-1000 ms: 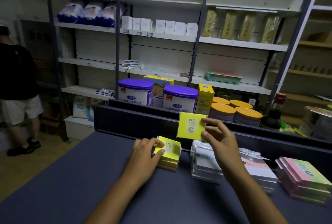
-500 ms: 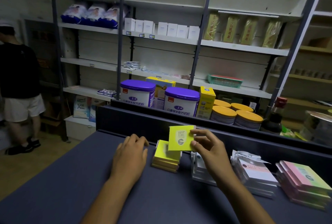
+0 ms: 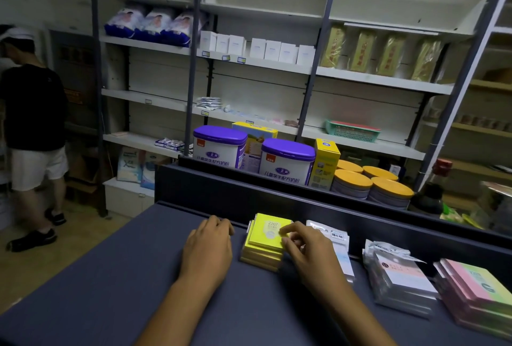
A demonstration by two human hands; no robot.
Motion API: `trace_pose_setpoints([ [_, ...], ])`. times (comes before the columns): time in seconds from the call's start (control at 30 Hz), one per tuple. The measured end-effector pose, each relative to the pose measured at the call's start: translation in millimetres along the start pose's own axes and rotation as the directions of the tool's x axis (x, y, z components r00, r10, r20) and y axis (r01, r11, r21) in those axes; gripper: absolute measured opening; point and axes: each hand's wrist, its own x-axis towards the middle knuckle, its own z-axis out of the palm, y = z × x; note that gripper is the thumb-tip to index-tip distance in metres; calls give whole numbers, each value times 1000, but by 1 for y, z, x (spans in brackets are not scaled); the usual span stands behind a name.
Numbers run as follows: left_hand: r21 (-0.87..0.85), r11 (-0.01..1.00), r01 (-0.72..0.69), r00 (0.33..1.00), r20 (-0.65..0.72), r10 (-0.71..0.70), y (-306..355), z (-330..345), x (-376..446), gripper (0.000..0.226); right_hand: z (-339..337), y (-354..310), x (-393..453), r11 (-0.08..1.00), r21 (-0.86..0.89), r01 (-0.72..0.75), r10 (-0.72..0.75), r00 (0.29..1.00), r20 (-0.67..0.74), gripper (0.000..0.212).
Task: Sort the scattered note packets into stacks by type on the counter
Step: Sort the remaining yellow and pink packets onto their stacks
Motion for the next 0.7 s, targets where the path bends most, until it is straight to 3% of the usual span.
trace_pose_setpoints([
  [0.17, -20, 1000, 0, 1000, -4, 0, 0, 2, 1, 21, 4, 2, 0, 985, -158, 66, -58, 997, 53, 15],
  [0.37, -36, 999, -5, 1000, -23, 4, 2, 1, 3, 21, 2, -1, -2, 970, -223, 98, -84, 994, 70, 19],
  [0.7, -65, 986, -154, 985, -86, 148, 31, -9, 0, 17, -55, 4, -15, 941, -319, 110, -80, 991, 104, 31],
])
